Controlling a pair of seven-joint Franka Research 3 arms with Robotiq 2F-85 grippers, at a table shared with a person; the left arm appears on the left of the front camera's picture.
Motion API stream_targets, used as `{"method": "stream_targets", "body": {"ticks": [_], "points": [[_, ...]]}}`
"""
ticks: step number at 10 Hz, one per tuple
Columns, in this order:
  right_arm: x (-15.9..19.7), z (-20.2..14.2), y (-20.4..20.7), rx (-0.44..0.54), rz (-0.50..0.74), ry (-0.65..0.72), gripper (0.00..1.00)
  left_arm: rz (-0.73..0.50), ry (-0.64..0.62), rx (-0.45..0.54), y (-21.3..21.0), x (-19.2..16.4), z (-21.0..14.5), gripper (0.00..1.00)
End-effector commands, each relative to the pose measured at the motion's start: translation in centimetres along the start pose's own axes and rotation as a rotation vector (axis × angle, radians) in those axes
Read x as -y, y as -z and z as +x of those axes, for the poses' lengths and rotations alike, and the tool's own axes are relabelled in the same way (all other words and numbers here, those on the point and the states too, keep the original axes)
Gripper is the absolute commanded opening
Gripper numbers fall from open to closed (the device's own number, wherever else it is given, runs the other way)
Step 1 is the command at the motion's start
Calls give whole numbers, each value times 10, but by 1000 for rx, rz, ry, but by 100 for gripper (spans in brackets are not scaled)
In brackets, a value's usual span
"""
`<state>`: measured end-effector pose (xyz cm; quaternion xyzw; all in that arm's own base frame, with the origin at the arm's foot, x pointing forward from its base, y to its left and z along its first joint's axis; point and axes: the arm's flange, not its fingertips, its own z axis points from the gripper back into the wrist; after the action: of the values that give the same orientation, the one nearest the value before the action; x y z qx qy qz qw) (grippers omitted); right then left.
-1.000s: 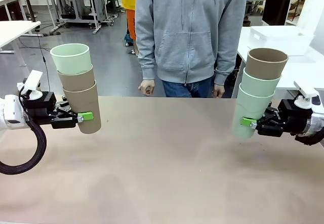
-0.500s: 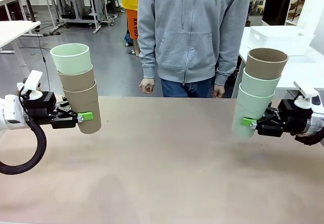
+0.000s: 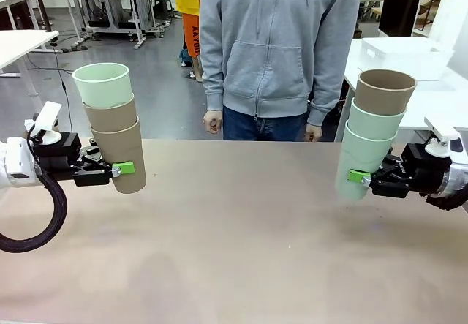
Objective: Stack the cups and store them in the basket.
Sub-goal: Place the stack of Reusable plastic cups into the Pantry Basket.
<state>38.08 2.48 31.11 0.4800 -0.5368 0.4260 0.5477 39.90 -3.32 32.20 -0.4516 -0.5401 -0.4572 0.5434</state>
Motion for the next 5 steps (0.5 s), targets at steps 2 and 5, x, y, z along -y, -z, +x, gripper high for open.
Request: {"method": "stream_targets", "body": {"ticks": [2, 5], "points": [[0, 4, -1, 2, -1, -11, 84, -2, 8, 13, 0, 0, 4, 84], [0, 4, -1, 2, -1, -11, 84, -2, 8, 13, 0, 0, 4, 84]]}}
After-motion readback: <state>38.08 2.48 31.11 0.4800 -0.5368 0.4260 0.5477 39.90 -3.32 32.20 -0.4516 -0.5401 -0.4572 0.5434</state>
